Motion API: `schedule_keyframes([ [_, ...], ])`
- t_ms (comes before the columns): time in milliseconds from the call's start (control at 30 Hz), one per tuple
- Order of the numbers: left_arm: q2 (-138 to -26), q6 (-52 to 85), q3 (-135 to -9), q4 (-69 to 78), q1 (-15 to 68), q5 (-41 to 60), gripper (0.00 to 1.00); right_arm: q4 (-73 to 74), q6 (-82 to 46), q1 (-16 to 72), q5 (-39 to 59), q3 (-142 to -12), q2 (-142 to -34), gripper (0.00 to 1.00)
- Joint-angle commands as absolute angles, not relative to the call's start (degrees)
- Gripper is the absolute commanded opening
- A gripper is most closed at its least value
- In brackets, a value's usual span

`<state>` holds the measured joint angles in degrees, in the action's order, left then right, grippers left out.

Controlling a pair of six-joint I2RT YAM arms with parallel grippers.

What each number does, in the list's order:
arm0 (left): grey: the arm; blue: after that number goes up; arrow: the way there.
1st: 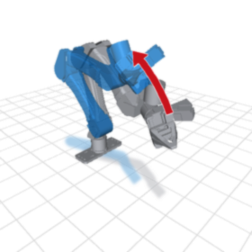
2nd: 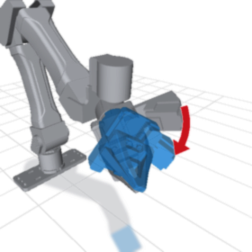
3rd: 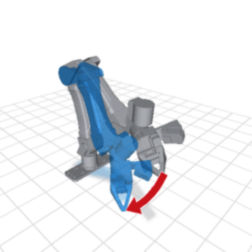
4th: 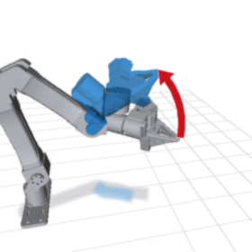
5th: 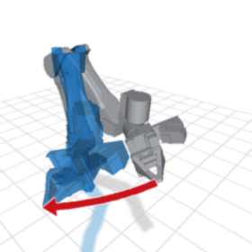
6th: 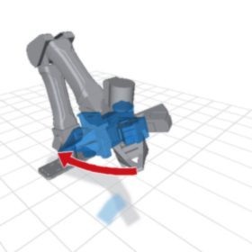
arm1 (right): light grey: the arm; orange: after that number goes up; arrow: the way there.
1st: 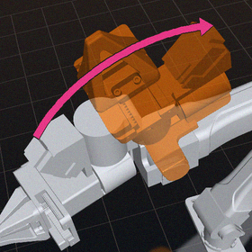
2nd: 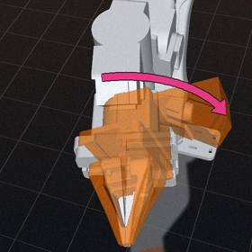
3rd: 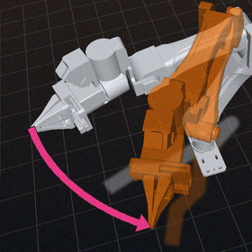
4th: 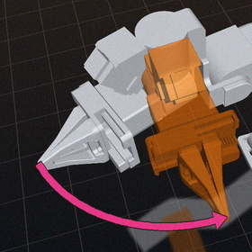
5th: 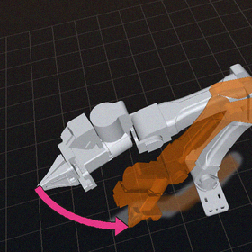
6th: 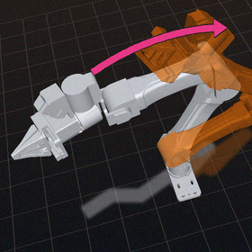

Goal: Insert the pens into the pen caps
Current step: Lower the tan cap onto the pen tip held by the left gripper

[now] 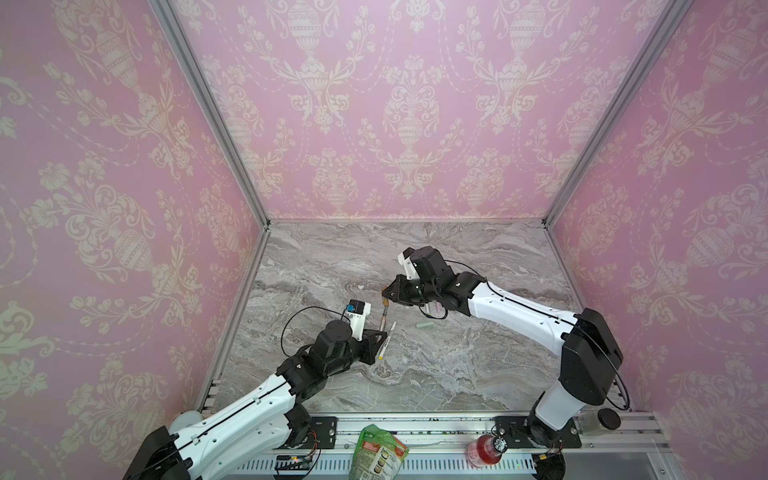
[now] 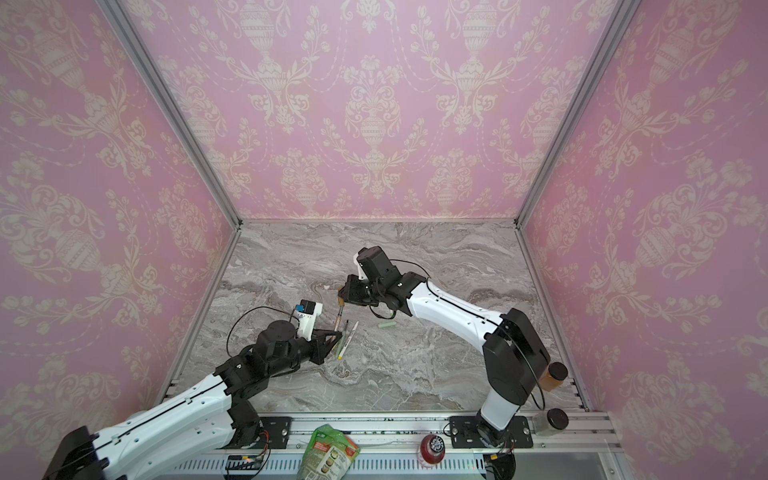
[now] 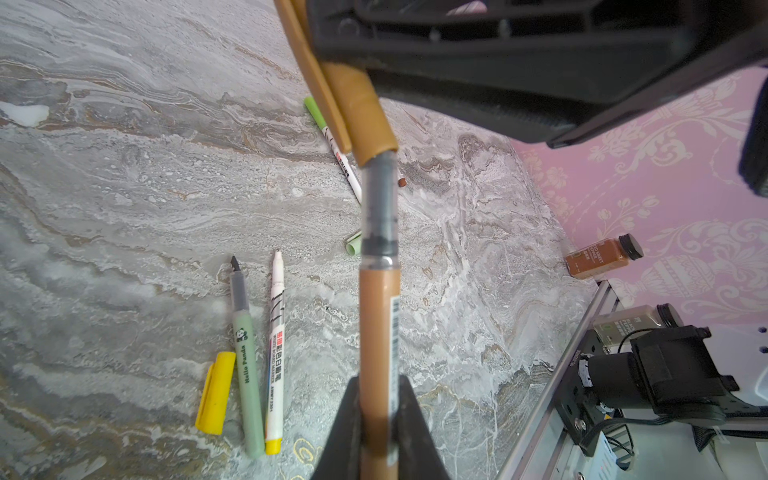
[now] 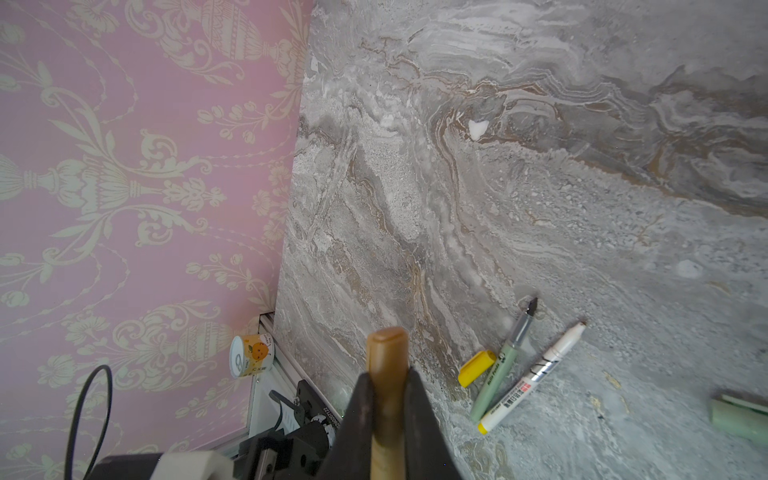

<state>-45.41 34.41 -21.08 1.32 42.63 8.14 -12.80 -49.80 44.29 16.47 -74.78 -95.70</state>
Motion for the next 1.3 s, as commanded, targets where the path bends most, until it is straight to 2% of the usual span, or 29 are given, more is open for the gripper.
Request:
schedule_keyframes([
  [0, -44.9, 35.6, -20.7, 3.5, 42.9, 5.2, 0.00, -11.3, -51.2, 45.5, 16.6, -72.4, -92.4, 0.00],
  [833, -48.7, 35.1, -24.0, 12.0, 43.0, 6.1, 0.00, -0.6, -55.3, 49.4, 14.9, -59.9, -89.5, 0.00],
  [1267, -50.3, 35.4, -25.8, 15.3, 43.0, 7.9, 0.00, 1.4, -52.7, 51.9, 14.1, -56.9, -91.1, 0.00],
])
